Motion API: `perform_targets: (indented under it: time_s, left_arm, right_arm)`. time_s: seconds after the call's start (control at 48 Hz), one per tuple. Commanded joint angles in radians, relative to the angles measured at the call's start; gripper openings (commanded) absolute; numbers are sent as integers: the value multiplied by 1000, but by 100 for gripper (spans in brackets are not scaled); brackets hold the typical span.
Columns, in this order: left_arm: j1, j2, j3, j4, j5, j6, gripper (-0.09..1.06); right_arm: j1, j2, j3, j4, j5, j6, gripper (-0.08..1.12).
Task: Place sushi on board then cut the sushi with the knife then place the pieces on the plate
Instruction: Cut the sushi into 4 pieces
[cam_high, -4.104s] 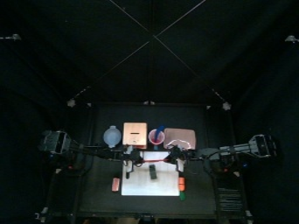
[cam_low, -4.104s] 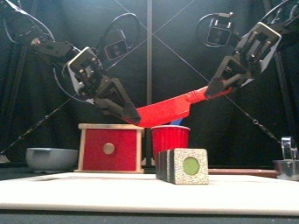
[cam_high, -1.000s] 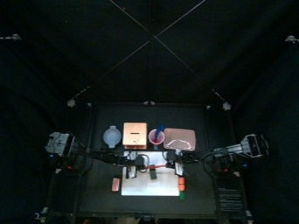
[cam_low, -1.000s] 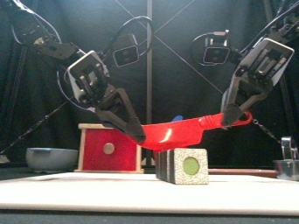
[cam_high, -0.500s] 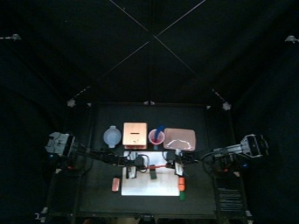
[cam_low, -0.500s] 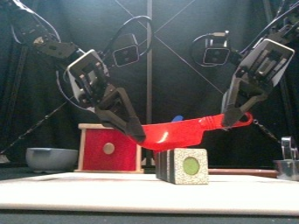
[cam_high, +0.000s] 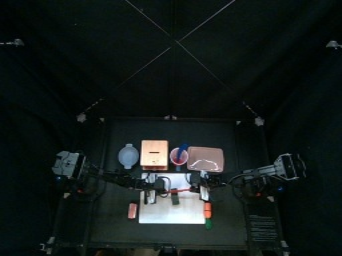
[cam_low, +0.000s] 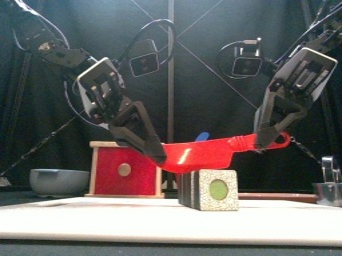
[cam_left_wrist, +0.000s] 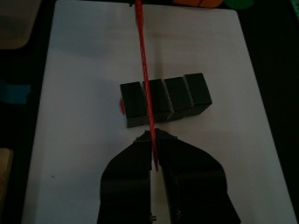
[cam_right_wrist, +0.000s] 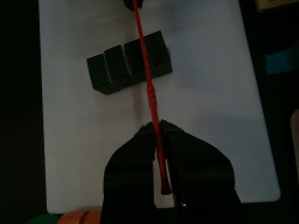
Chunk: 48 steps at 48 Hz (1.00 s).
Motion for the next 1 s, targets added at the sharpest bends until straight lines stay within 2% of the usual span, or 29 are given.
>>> perform_targets:
  time_s: [0.021,0.583,0.917,1.0]
  left_arm:
    - [-17,-8,-32,0,-8,-2,42]
    - [-17,9,-31,-2,-8,-2,42]
    - [-8,34,-28,2,-8,6,42]
    - [3,35,-26,5,-6,6,42]
  right_arm:
    - [-12,-9,-6,5,-5,3,32]
    - [-37,20,-8,0,-3,2,32]
    - [-38,83,-12,15,-8,2,32]
    - [-37,109,-18,15,-9,3,32]
